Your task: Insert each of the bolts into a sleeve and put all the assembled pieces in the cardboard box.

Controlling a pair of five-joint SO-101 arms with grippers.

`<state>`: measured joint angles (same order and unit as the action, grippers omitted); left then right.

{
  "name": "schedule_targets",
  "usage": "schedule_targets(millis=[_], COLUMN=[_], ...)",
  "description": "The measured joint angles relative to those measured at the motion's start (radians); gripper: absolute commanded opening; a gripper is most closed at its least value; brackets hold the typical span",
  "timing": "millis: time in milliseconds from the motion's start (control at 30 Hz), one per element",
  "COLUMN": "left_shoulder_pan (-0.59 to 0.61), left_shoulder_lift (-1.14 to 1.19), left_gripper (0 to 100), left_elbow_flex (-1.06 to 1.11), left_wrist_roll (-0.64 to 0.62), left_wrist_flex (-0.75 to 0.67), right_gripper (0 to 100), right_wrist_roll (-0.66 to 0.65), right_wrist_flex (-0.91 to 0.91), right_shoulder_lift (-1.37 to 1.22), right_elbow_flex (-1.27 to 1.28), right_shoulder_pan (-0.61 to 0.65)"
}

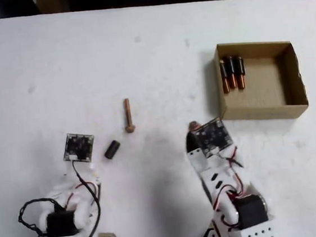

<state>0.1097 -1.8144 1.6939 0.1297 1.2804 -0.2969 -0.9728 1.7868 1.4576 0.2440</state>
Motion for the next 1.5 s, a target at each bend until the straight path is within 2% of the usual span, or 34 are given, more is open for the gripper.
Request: schedule_targets(millis=[167, 400, 700, 1000, 1500], left_shoulder_pan=[0.0, 0.0, 0.0, 0.0, 0.0], left_shoulder_lift=[0.0, 0.0, 0.0, 0.0, 0.0], left_gripper=[2, 2, 2, 2, 2], left_elbow_flex=[0.0, 0.0, 0.0, 0.0, 0.0], left_wrist_roll=[0.008, 0.008, 0.008, 0.008, 0.008], left_wrist_flex=[0.0, 0.0, 0.0, 0.0, 0.0], right_gripper=[1.5, 1.5, 1.6, 1.6, 1.6], right_wrist_roll=[-0.043, -0.048, -0.048, -0.048, -0.048], right_wrist_flex=[-0.084, -0.089, -0.089, -0.089, -0.089], right_shoulder_lift=[0.002, -0.078, -0.675, -1.329, -1.938], right_elbow_flex=[-0.118, -0.245, -0.617, -1.002, -1.554], right_shoulder_pan=[-0.094, -0.161, -0.172, -0.336, -0.443])
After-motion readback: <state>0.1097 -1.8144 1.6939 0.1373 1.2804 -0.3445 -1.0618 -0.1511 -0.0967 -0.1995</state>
